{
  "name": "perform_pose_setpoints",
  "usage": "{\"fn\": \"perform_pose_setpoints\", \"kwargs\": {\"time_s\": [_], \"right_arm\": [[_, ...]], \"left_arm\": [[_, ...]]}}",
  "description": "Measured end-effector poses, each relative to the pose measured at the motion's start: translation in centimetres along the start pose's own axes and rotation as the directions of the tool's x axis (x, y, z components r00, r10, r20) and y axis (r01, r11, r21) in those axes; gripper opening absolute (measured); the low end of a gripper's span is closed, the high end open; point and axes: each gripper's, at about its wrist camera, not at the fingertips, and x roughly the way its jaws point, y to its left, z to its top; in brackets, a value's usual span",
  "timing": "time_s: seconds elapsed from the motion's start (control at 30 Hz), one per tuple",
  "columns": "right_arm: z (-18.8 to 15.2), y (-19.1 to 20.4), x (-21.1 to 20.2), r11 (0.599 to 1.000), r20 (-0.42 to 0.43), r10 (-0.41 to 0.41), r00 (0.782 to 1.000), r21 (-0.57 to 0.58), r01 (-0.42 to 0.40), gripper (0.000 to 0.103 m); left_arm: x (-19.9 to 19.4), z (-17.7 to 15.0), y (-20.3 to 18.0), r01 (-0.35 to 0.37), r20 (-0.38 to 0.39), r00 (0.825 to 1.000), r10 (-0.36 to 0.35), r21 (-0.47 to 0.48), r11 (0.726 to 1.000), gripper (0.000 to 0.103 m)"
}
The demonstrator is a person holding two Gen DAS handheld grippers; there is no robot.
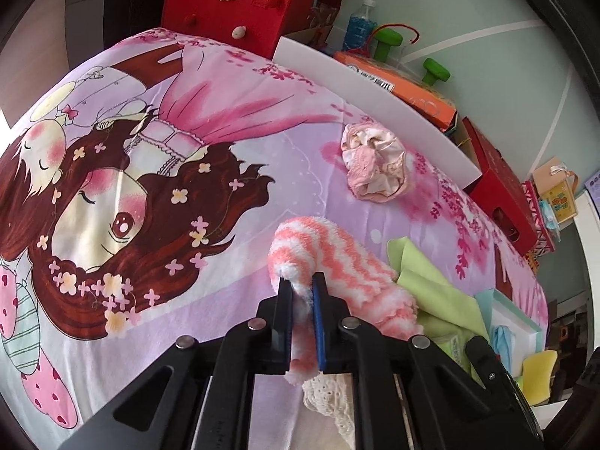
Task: Organize soft objects
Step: 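Grasp the pink-white striped sock with the left tool while the right tool grasps the light green cloth, then lift and carry the striped sock and green cloth over the tray with both tools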
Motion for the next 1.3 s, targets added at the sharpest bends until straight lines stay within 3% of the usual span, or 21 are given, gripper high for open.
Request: {"fn": "perform_pose_setpoints", "kwargs": {"time_s": [0.37, 0.5, 0.8, 1.13, 1.3], "right_arm": [[0.6, 0.3, -1.8, 1.0, 0.056, 0.02, 0.998, 0.001, -0.02, 0.009], [0.9, 0.4, -3.1, 0.999, 0.091, 0.033, 0.995, 0.003, -0.034, 0.009], [1.9, 0.6, -8.5, 0.999, 0.235, 0.052, 0.97, 0.002, -0.054, 0.009], [2.0, -1.9, -9.5, 0.997, 0.247, 0.015, 0.969, 0.072, -0.034, 0.009], [2.0, -3.8, -10.7, 0.994, 0.272, -0.033, 0.962, 0.105, 0.004, 0.009]], "left_arm": [[-2.9, 0.6, -0.9, 0.06, 0.096, 0.993, -0.063, 0.031, 0.998, 0.008], [-5.4, 0.8, -1.4, 0.103, 0.161, 0.981, -0.111, 0.053, 0.993, 0.008], [-10.6, 0.8, -2.8, 0.122, 0.292, 0.944, -0.155, 0.127, 0.984, 0.008], [-12.5, -0.2, -5.5, 0.148, 0.318, 0.925, -0.208, 0.202, 0.968, 0.008], [-13.2, -1.3, -8.1, 0.199, 0.304, 0.91, -0.281, 0.273, 0.941, 0.008]]}}
